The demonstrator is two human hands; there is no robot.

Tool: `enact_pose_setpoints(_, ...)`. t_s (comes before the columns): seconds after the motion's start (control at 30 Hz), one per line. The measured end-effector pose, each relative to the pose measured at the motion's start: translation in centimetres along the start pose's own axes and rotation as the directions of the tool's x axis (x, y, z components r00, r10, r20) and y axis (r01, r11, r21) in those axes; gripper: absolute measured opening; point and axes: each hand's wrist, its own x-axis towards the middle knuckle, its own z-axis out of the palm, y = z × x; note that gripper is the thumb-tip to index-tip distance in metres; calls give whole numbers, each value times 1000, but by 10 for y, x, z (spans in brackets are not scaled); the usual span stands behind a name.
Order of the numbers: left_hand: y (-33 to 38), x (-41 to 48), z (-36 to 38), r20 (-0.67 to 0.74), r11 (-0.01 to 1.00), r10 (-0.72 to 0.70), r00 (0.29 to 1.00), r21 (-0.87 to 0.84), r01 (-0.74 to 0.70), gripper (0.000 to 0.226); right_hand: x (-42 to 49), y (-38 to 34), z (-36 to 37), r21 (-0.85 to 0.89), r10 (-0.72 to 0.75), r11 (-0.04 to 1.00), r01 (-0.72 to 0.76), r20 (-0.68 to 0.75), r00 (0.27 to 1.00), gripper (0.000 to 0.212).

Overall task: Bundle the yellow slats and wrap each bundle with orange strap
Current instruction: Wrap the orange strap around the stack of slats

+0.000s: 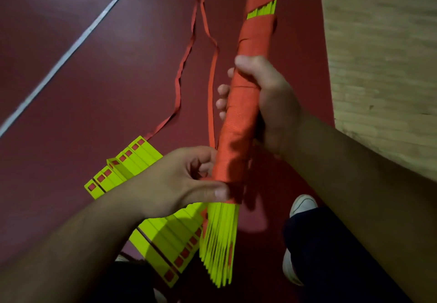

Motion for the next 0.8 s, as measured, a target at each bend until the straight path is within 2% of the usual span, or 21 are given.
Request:
enact_pose_setpoints(0.1, -7, 3, 8, -260, 930, -6, 966, 354, 101, 62, 4, 8, 0, -168, -45, 985, 28, -102, 994, 30)
enact_pose_setpoints(0.17, -9, 5, 13, -306, 903, 7, 952, 412, 126, 66, 4, 10, -1, -194, -4, 981, -16, -99, 995, 25)
enact_pose_setpoints(0.2, -10, 5, 13, -284, 918, 22, 958, 386, 94, 69, 4, 9, -2, -170, 25, 985, -40, -90, 996, 19)
enact_pose_setpoints(0.27, -12, 3, 8, -168, 974, 42, 985, 226, -3, 69, 3, 4, -5, -74, 85, 993, -89, -63, 994, 7)
enact_pose_setpoints(0.37, -8, 1, -3, -22, 999, 51, 998, 3, -51, 55, 1, -4, -6, 87, 112, 990, -113, 8, 994, 6)
enact_pose_setpoints(0.5, 0, 5, -6, 94, 998, 29, 995, -57, -24, 44, -2, -7, -9, 223, 73, 970, -99, 121, 990, 22)
enact_pose_setpoints(0.6, 7, 3, 2, 139, 997, 34, 990, -68, -24, 22, -4, -8, -10, 256, 37, 963, -81, 175, 984, 28)
enact_pose_setpoints(0.67, 9, 2, 6, 62, 997, 30, 998, -69, -26, 14, -1, -10, -10, 143, 32, 989, -50, 126, 992, 24)
enact_pose_setpoints(0.7, 6, 3, 7, -11, 1000, 16, 1000, -23, -16, 18, 2, -9, -10, 56, 24, 998, -27, 66, 998, 21)
enact_pose_setpoints(0.8, -3, 4, 11, -269, 961, -32, 963, 255, 103, 40, 8, 3, -9, -118, -48, 992, 37, -87, 995, 27)
